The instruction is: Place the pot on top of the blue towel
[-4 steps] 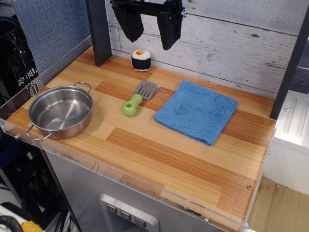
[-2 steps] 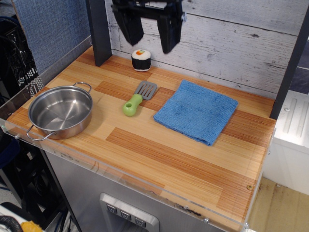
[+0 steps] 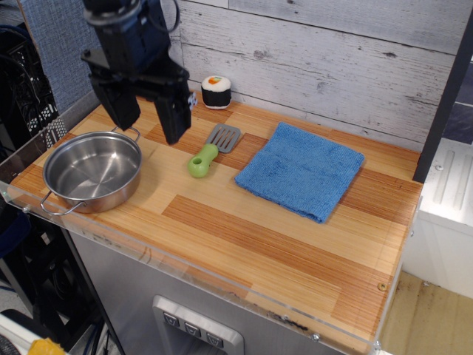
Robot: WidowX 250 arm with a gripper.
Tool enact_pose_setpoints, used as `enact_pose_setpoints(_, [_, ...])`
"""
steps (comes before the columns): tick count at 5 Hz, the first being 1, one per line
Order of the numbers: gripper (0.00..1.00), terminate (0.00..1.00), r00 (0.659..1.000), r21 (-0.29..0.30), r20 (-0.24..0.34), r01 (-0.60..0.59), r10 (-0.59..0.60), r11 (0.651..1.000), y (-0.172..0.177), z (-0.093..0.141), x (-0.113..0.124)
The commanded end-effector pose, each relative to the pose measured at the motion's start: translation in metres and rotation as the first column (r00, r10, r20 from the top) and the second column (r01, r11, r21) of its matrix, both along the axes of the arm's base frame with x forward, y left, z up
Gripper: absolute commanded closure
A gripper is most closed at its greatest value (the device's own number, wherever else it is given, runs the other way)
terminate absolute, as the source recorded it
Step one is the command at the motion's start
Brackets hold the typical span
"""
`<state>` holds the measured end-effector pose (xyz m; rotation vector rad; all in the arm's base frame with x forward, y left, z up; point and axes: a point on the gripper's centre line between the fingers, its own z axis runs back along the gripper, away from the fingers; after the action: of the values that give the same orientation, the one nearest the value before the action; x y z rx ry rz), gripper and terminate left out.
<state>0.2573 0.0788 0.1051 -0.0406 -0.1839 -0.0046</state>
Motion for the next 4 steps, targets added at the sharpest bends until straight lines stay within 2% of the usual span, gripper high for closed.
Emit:
enact_pose_setpoints(1, [0.00, 0.00, 0.996, -0.025, 0.080, 0.029, -0.027, 0.999, 0.048, -0.019, -0.010])
enact_pose_setpoints(2, [0.00, 0.00, 0.999, -0.033, 0.024, 0.029, -0.028, 0.999, 0.047, -0.041, 0.002])
enact_pose_setpoints(4, [0.00, 0.00, 0.996, -0.027, -0.084, 0.026, -0.029, 0.999, 0.036, -0.083, 0.002])
